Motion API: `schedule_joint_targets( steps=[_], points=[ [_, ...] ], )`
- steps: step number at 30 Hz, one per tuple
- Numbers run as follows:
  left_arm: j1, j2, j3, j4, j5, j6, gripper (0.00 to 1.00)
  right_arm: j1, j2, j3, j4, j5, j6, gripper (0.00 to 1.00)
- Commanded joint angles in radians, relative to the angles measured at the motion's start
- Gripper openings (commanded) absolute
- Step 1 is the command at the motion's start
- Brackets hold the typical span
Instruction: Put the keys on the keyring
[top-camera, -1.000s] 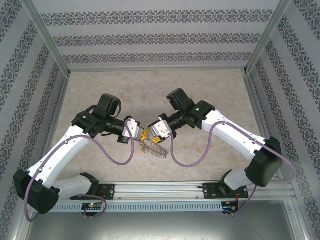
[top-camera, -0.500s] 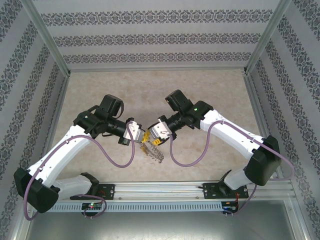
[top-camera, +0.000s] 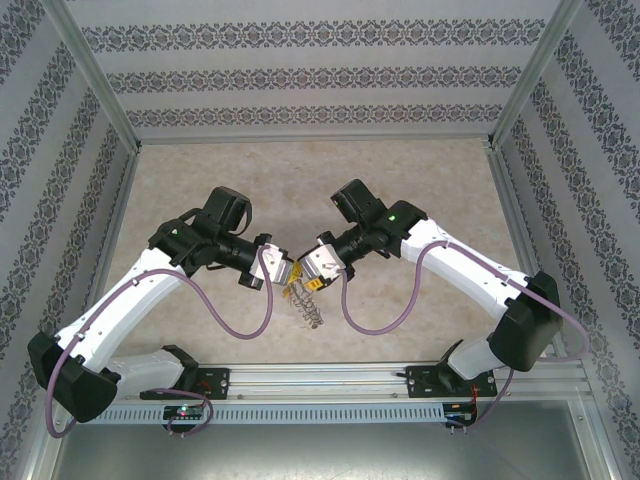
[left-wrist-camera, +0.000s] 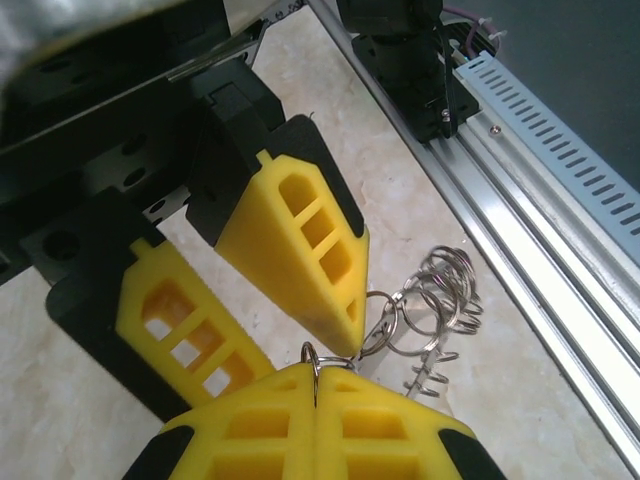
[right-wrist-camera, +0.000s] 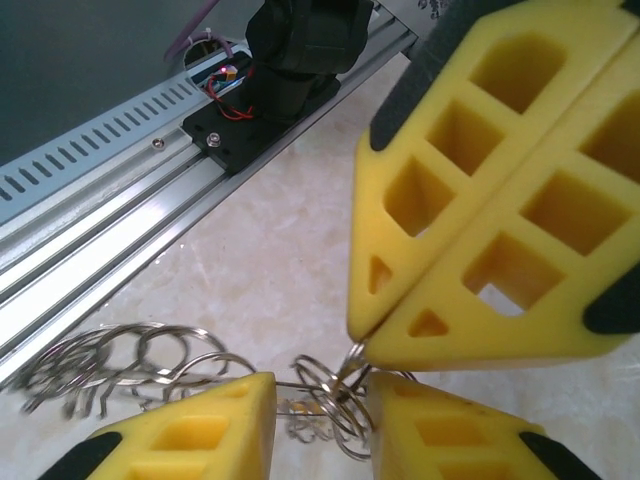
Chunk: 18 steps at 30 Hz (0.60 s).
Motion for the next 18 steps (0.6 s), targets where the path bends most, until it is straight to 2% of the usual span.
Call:
schedule_joint_targets(
  steps=[1,8,13,18],
  points=[
    [-0.01,-0.01,0.038,-0.006,-0.01,0.037,0.0,0.0,-0.016,0.021,-0.052,-0.027,-0.019,0.27],
    [-0.011,-0.026,0.016,0.022,-0.05,0.028,0.0,-0.002,-0.001,0.031,-0.047,-0.053,0.028,0.18],
    [-0.011,-0.039,0.014,0.018,-0.078,0.027,0.0,-0.003,0.003,0.028,-0.037,-0.022,0.061,0.14],
    [-0.011,-0.055,0.008,0.006,-0.1,0.022,0.0,-0.034,-0.005,0.021,-0.006,-0.072,0.128,0.02]
  ],
)
